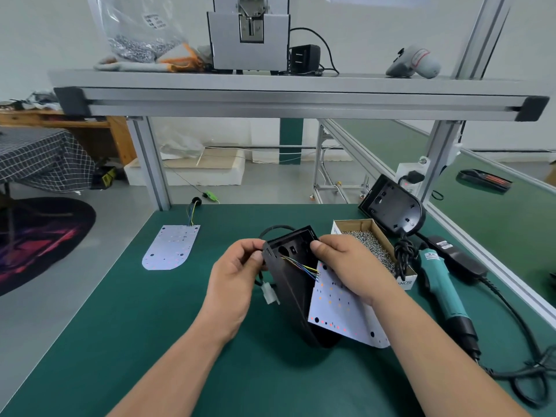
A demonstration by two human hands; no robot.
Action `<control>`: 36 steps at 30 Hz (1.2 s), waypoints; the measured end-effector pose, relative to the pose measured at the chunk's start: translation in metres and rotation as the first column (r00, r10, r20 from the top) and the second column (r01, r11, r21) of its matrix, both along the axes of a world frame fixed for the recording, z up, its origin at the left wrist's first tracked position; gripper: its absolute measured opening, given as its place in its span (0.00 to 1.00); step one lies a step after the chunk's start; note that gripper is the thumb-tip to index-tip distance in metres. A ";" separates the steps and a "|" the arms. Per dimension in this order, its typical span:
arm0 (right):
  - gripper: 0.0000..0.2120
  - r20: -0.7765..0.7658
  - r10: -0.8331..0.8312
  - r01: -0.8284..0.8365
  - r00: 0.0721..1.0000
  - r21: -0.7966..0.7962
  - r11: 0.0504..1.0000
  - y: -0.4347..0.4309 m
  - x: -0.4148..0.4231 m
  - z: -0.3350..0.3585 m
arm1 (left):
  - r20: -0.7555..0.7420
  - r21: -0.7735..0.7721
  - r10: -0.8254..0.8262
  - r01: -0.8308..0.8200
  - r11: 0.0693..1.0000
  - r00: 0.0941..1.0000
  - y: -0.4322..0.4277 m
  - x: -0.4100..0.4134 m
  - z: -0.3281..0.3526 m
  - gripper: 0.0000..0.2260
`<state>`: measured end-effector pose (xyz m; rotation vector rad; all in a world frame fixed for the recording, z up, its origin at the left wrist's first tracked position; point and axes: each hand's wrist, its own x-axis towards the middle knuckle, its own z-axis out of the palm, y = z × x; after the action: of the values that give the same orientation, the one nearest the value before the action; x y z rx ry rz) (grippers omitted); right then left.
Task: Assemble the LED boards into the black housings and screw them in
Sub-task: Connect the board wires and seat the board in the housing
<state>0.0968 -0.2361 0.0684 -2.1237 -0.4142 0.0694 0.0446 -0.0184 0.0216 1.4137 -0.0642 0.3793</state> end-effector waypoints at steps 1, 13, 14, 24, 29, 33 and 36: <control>0.20 -0.004 0.004 -0.004 1.000 -0.018 1.000 0.000 0.000 0.001 | 0.007 0.008 0.019 -0.019 1.000 1.000 -0.001 0.000 0.001 0.11; 0.18 -0.076 -0.025 0.020 0.997 -0.067 0.998 -0.004 -0.006 0.015 | 0.033 0.212 0.181 -0.184 0.960 0.983 0.006 0.002 -0.003 0.22; 0.17 -0.075 -0.034 0.030 0.997 -0.060 0.998 -0.003 -0.006 0.016 | 0.036 0.248 0.212 -0.214 0.945 0.977 0.007 0.003 -0.003 0.23; 0.13 -0.052 -0.076 0.071 0.996 -0.083 0.994 0.009 -0.010 0.014 | 0.122 0.558 0.341 -0.348 0.754 0.932 0.006 0.003 0.000 0.25; 0.11 -0.024 -0.119 0.117 0.993 -0.092 0.989 0.007 -0.005 0.008 | -0.014 0.156 0.290 -0.285 0.946 0.957 -0.005 -0.016 0.011 0.17; 0.11 0.002 -0.160 0.159 0.987 -0.099 0.982 0.007 -0.003 0.003 | -0.052 0.235 0.048 -0.035 0.971 0.997 -0.006 -0.035 0.013 0.32; 0.12 0.077 -0.153 0.164 0.985 -0.162 0.973 0.007 -0.003 0.002 | -0.119 0.253 -0.129 0.156 0.955 0.984 -0.019 -0.041 0.016 0.18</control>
<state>0.0942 -0.2289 0.0701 -2.3232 -0.2822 -0.0580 0.0039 -0.0372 0.0372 1.6766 -0.1369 0.1826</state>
